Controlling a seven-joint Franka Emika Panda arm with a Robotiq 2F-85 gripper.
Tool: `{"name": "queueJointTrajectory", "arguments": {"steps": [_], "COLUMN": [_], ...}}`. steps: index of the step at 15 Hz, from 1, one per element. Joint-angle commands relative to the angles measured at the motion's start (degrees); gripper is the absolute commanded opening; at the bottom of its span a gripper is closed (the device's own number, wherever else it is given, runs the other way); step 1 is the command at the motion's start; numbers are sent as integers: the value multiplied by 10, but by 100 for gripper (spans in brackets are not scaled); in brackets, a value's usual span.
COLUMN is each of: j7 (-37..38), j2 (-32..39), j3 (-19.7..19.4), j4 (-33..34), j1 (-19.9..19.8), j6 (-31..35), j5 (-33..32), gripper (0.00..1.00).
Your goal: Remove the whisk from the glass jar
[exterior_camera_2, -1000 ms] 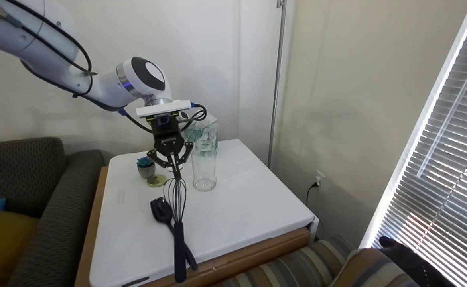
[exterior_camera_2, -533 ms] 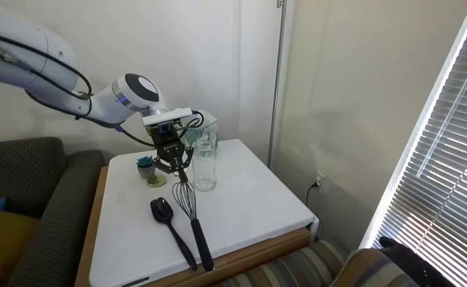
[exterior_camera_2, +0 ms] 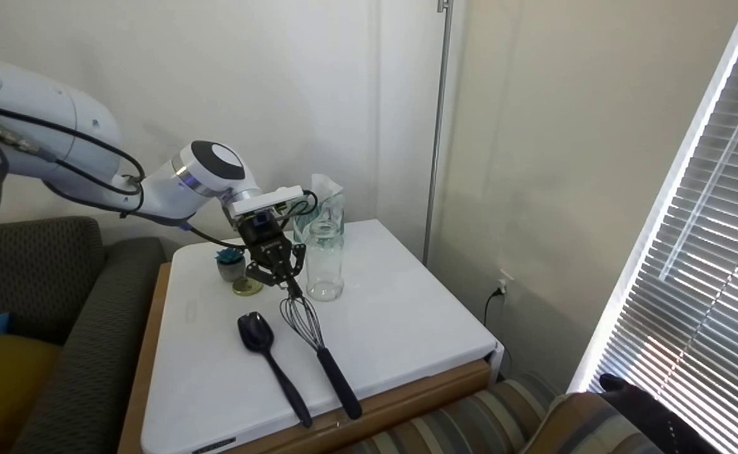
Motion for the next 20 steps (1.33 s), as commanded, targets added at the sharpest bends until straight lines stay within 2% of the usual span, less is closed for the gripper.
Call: {"name": "queueJointTrajectory", "arguments": {"steps": [1, 5, 6, 7, 9, 18, 20], "j7": [-14, -15, -16, -18, -21, -16, -16], "j2": [0, 0, 0, 0, 0, 1, 0], "j3": [-10, -10, -10, -11, -11, -18, -23], "j4": [-2, -6, -7, -9, -12, -2, 8], "j1": [7, 15, 16, 18, 19, 22, 25], "j6": [33, 43, 43, 42, 41, 0, -15], "j5": [10, 12, 12, 11, 11, 12, 10], "gripper": [1, 1, 7, 29, 33, 95, 100]}}
